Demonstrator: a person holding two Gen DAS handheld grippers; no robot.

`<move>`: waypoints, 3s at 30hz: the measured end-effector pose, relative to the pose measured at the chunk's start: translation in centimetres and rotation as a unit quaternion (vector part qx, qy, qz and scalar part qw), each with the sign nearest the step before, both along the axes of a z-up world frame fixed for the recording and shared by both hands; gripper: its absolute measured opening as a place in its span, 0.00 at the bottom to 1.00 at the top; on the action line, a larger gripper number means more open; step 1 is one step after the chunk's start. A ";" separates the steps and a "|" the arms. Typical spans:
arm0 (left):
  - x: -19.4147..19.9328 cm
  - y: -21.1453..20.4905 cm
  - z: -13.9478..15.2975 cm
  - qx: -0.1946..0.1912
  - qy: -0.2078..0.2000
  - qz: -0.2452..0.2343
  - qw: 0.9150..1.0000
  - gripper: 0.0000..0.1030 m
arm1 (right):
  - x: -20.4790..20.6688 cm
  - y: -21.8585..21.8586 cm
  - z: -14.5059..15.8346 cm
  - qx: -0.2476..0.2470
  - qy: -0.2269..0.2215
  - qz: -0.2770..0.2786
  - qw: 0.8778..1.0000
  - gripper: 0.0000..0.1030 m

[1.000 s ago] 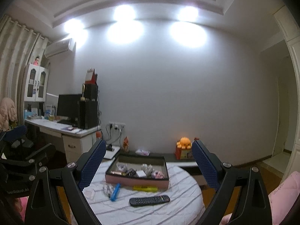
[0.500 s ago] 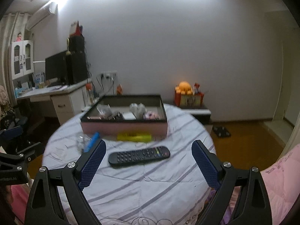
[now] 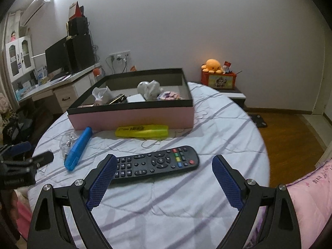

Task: Organize rigid objects
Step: 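Grasp the clear glass jar with left tool while right tool grasps the blue marker, then carry the glass jar with left tool while right tool carries the blue marker over the box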

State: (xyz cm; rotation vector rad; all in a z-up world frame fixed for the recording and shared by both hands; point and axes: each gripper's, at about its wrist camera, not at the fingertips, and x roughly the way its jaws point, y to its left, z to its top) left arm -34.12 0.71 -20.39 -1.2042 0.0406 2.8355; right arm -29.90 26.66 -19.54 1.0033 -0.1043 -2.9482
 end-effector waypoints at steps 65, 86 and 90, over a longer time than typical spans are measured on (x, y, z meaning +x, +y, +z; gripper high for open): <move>-2.6 -1.6 -2.4 0.011 -0.042 -0.105 0.994 0.51 | -8.8 -11.5 -2.9 0.013 -0.120 0.163 0.979 0.26; -2.1 3.4 2.7 0.007 0.007 -0.150 0.989 0.51 | -6.4 -6.5 2.3 -0.035 -0.058 0.150 0.986 0.26; -3.0 4.7 4.0 0.000 0.017 -0.159 0.987 0.51 | -6.8 -5.5 3.4 -0.035 -0.046 0.147 0.987 0.26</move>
